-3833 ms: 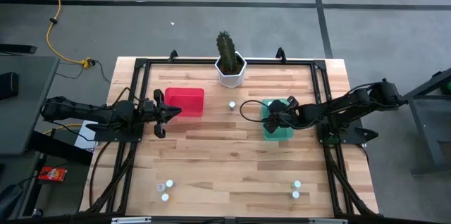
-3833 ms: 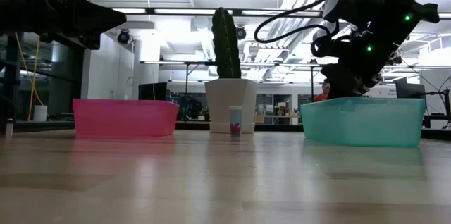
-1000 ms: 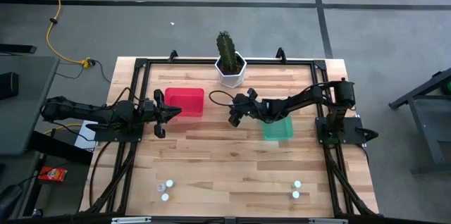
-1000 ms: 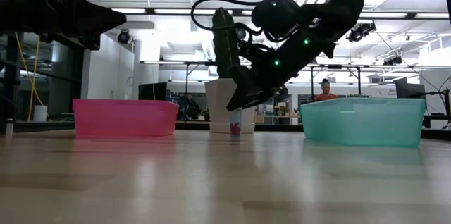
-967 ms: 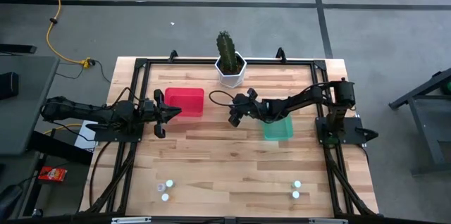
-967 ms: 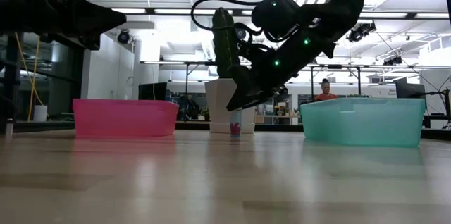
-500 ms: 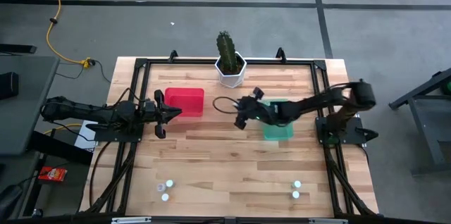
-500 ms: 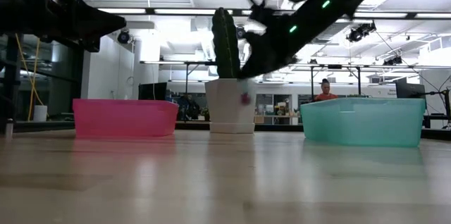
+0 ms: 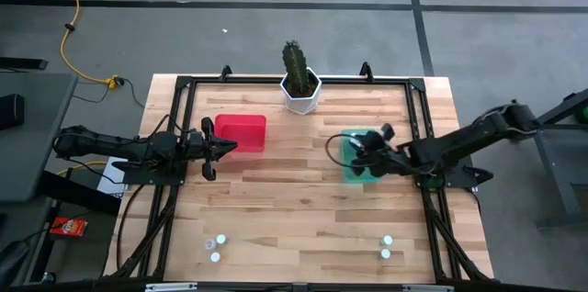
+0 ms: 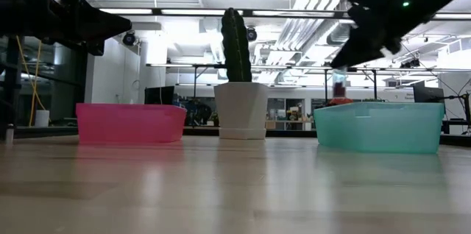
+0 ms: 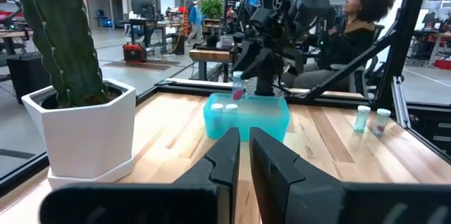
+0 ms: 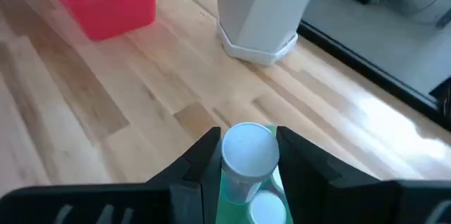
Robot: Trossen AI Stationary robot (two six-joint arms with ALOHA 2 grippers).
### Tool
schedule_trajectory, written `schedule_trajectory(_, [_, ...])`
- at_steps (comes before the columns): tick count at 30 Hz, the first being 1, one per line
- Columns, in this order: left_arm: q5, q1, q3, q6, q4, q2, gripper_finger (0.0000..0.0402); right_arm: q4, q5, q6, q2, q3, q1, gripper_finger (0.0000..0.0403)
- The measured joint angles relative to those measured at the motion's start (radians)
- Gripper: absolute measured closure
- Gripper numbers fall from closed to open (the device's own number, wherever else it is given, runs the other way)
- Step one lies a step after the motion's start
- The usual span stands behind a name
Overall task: Pick and place medicine bottles into bin by pill shape (circle, oval)
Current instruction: Put the top blue capsule bottle into the green bin
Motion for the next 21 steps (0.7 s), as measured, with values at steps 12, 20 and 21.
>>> schedule_trajectory(12, [0.0, 0.0, 0.0, 0.0, 0.0, 0.0, 0.0378, -0.312, -0.078, 0.257, -0.071, -0.041, 0.008, 0.0297])
schedule_trajectory(20, [0.0, 0.0, 0.0, 0.0, 0.001, 0.0, 0.0378, -0.255, 0.036, 0.28, -0.006, -0.041, -0.032, 0.0297])
schedule_trajectory(21, [0.0, 0.0, 0.0, 0.0, 0.001, 0.0, 0.0378, -0.248, 0.034, 0.28, 0.007, -0.041, -0.042, 0.0297])
